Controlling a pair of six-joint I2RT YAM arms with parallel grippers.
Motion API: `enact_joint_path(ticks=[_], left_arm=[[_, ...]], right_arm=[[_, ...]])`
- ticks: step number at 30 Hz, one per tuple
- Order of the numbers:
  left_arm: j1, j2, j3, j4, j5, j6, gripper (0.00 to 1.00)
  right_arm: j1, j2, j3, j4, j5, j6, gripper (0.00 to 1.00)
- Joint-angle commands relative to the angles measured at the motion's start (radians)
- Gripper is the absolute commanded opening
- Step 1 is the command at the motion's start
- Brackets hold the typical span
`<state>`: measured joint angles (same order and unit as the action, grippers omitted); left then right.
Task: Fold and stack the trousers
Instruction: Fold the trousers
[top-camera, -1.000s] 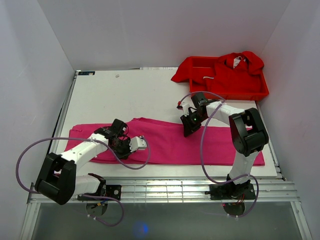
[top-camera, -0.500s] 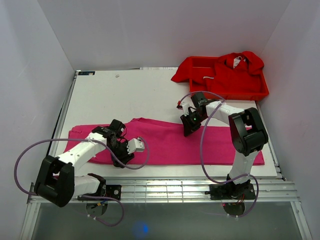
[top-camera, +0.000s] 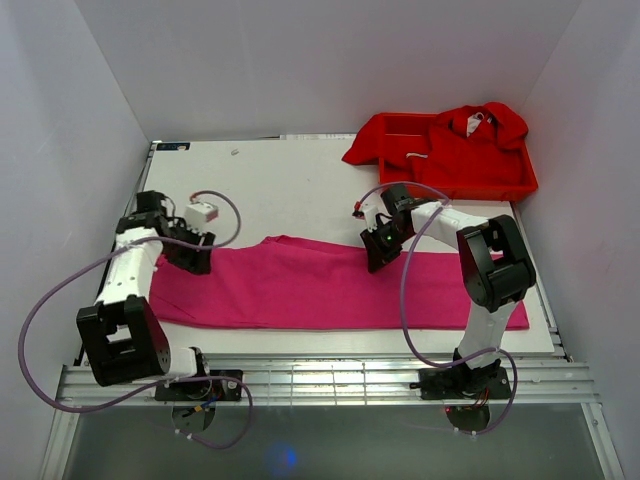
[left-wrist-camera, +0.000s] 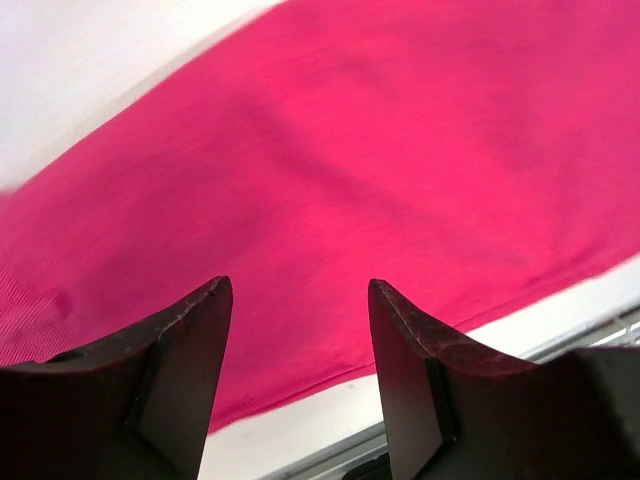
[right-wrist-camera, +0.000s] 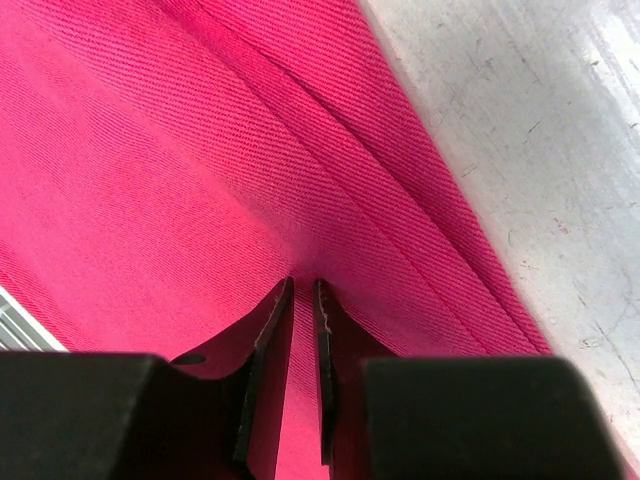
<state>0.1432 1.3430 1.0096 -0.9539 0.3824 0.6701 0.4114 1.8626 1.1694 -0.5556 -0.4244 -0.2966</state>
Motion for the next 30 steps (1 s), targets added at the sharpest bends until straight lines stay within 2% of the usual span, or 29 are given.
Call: enact_joint_path(ticks=[1, 2, 5, 8, 12, 16, 18, 20, 23, 24, 27, 28, 30], left_arm=[[0.186, 0.034, 0.069, -0.022, 0.068, -0.056, 0.67], [0.258, 0.047, 0.076, -0.025, 0.082, -0.052, 0.67], [0.344, 0.094, 0.090, -0.019, 0.156, -0.043, 0.67], [0.354, 0.165, 0.057, 0.035, 0.174, -0.058, 0.64], [0.358, 0.290, -0.002, 0.153, 0.077, -0.101, 0.59], [0.433, 0.364, -0.022, 0.247, -0.042, -0.073, 0.55], [0.450, 0.366, 0.024, 0.227, -0.019, -0.029, 0.54], [0.446, 0.322, 0.069, 0.143, 0.117, 0.015, 0.53], [0.346, 0.193, 0.151, 0.046, 0.277, 0.069, 0.59], [0.255, 0.141, 0.168, 0.037, 0.294, 0.068, 0.60], [0.112, 0.107, 0.204, 0.062, 0.322, -0.006, 0.63], [0.034, 0.111, 0.211, 0.099, 0.332, -0.035, 0.64], [-0.026, 0.130, 0.215, 0.147, 0.389, -0.127, 0.64]], right_arm=[[-0.023, 0.075, 0.001, 0.011, 0.173, -0.058, 0.21], [-0.023, 0.082, 0.009, 0.007, 0.170, -0.058, 0.21], [-0.023, 0.096, 0.044, -0.016, 0.150, -0.056, 0.21], [-0.022, 0.101, 0.064, -0.026, 0.142, -0.055, 0.21], [-0.022, 0.109, 0.075, -0.036, 0.142, -0.056, 0.22], [-0.022, 0.096, 0.070, -0.049, 0.141, -0.084, 0.22], [-0.022, 0.081, 0.058, -0.053, 0.115, -0.095, 0.22], [-0.022, 0.053, 0.052, -0.056, 0.060, -0.102, 0.23], [-0.020, 0.009, 0.059, -0.063, -0.032, -0.102, 0.24], [-0.020, -0.002, 0.064, -0.064, -0.049, -0.101, 0.24], [-0.016, -0.026, 0.097, -0.076, -0.096, -0.088, 0.26], [-0.016, -0.032, 0.108, -0.087, -0.102, -0.087, 0.27], [-0.016, -0.040, 0.128, -0.096, -0.111, -0.078, 0.28]])
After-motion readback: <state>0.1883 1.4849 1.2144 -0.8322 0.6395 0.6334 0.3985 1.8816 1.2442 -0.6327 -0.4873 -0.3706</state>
